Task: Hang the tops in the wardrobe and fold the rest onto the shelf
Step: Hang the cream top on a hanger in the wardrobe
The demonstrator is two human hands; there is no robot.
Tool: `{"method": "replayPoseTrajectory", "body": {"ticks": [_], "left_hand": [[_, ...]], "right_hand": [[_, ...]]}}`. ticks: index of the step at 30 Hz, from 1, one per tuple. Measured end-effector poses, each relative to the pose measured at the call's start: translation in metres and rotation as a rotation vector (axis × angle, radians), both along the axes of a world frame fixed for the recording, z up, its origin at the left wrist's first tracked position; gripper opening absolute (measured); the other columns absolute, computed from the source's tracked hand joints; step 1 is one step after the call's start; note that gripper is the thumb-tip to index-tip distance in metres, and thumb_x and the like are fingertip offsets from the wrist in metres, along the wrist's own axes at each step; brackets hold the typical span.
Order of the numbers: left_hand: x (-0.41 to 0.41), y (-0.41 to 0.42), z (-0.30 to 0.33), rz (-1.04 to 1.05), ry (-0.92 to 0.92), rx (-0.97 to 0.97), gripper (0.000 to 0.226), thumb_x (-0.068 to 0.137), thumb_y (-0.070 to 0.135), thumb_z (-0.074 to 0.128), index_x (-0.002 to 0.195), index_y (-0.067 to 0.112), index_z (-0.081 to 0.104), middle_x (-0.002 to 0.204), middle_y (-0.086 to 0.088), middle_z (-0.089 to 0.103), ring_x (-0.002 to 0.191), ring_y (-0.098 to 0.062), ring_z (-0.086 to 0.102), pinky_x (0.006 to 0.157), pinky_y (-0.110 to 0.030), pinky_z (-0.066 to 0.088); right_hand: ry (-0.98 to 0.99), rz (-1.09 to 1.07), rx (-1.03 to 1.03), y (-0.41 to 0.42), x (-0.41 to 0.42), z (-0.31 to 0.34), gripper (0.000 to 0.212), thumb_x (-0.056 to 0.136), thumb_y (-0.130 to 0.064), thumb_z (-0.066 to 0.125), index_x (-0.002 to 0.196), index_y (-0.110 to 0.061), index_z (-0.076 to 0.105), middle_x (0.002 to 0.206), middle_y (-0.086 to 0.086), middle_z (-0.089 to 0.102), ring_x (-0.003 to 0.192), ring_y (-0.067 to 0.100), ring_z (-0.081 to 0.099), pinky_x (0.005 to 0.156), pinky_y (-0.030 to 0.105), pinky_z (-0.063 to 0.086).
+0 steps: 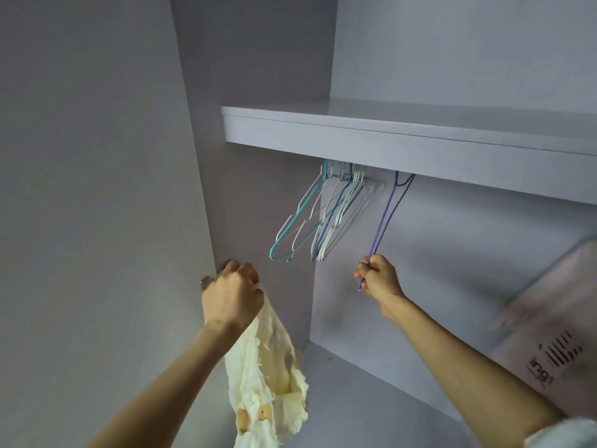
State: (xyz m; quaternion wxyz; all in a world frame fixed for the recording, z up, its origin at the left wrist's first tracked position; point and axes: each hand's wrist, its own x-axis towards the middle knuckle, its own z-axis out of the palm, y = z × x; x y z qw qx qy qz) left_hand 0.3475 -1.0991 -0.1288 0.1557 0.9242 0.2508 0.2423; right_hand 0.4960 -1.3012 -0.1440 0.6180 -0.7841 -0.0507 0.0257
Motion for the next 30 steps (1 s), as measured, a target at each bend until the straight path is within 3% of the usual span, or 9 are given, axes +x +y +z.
{"method": "replayPoseTrajectory", "body": {"ticks": [4,9,12,14,16,20,24,27,30], "left_hand": [[0.004,-0.006,-0.012,-0.039,0.026,-0.083,0.021,0.075,0.014,0.057,0.090,0.027,0.063,0.102,0.002,0.063,0.091,-0.029,0.059,0.068,-0.027,0.036],[-0.002,-0.020,-0.039,-0.088,0.080,-0.132,0.023,0.074,0.015,0.058,0.091,0.028,0.065,0.099,0.001,0.067,0.091,-0.031,0.061,0.069,-0.027,0.037],[-0.008,-0.025,-0.050,-0.118,0.102,-0.156,0.023,0.074,0.015,0.058,0.091,0.028,0.066,0.098,0.001,0.068,0.091,-0.030,0.061,0.069,-0.027,0.037],[-0.009,-0.026,-0.053,-0.130,0.130,-0.175,0.023,0.074,0.015,0.057,0.092,0.027,0.065,0.097,0.001,0.067,0.090,-0.029,0.060,0.068,-0.026,0.035],[-0.008,-0.026,-0.054,-0.135,0.164,-0.200,0.023,0.074,0.016,0.056,0.093,0.027,0.065,0.094,-0.001,0.067,0.086,-0.029,0.058,0.067,-0.026,0.035],[-0.004,-0.024,-0.053,-0.106,0.204,-0.297,0.021,0.075,0.016,0.053,0.091,0.024,0.064,0.086,-0.002,0.063,0.077,-0.026,0.049,0.068,-0.028,0.036],[-0.001,-0.018,-0.052,-0.043,0.186,-0.377,0.016,0.077,0.015,0.052,0.088,0.022,0.061,0.081,-0.002,0.055,0.078,-0.028,0.047,0.070,-0.029,0.038],[0.000,-0.018,-0.052,-0.028,0.171,-0.391,0.013,0.077,0.015,0.052,0.085,0.023,0.059,0.080,-0.002,0.054,0.077,-0.028,0.047,0.069,-0.029,0.037],[-0.001,-0.018,-0.053,-0.030,0.179,-0.418,0.012,0.077,0.016,0.053,0.083,0.025,0.057,0.080,-0.001,0.055,0.078,-0.028,0.047,0.070,-0.029,0.037]], "right_hand": [[0.015,0.057,0.002,-0.017,-0.047,-0.045,0.021,0.090,0.009,0.046,0.080,-0.010,0.043,0.084,0.016,0.052,0.054,0.018,0.042,0.042,0.012,0.037],[0.018,0.076,0.023,-0.037,-0.092,-0.087,0.034,0.086,0.015,0.046,0.092,-0.018,0.046,0.083,0.009,0.052,0.069,0.016,0.051,0.060,0.015,0.044],[0.022,-0.073,0.058,-0.038,-0.095,-0.089,0.019,0.092,0.005,0.048,0.100,-0.012,0.044,0.074,0.002,0.048,0.059,0.015,0.049,0.056,0.017,0.044],[-0.044,-0.169,-0.033,-0.037,-0.097,-0.090,0.006,0.095,-0.006,0.048,0.092,-0.010,0.045,0.068,-0.002,0.045,0.058,0.013,0.044,0.058,0.022,0.038],[-0.112,-0.238,-0.097,-0.037,-0.105,-0.093,0.019,0.096,-0.014,0.049,0.078,-0.012,0.045,0.062,-0.004,0.043,0.057,0.009,0.041,0.059,0.021,0.030],[-0.075,-0.300,0.118,-0.037,-0.119,-0.092,0.032,0.099,-0.017,0.044,0.068,-0.015,0.048,0.064,-0.005,0.049,0.062,0.006,0.046,0.064,0.021,0.034],[0.076,-0.345,0.365,-0.033,-0.124,-0.087,0.037,0.090,-0.016,0.046,0.055,-0.017,0.033,0.047,-0.012,0.033,0.046,0.005,0.029,0.055,0.026,0.025],[0.129,-0.294,0.439,-0.032,-0.129,-0.087,0.035,0.075,-0.014,0.041,0.042,-0.021,0.033,0.042,-0.009,0.029,0.044,0.008,0.026,0.053,0.027,0.021],[0.255,-0.142,0.606,-0.033,-0.130,-0.089,0.050,0.082,-0.007,0.029,0.035,-0.020,0.036,0.040,-0.004,0.031,0.041,0.010,0.027,0.054,0.027,0.020]]}}
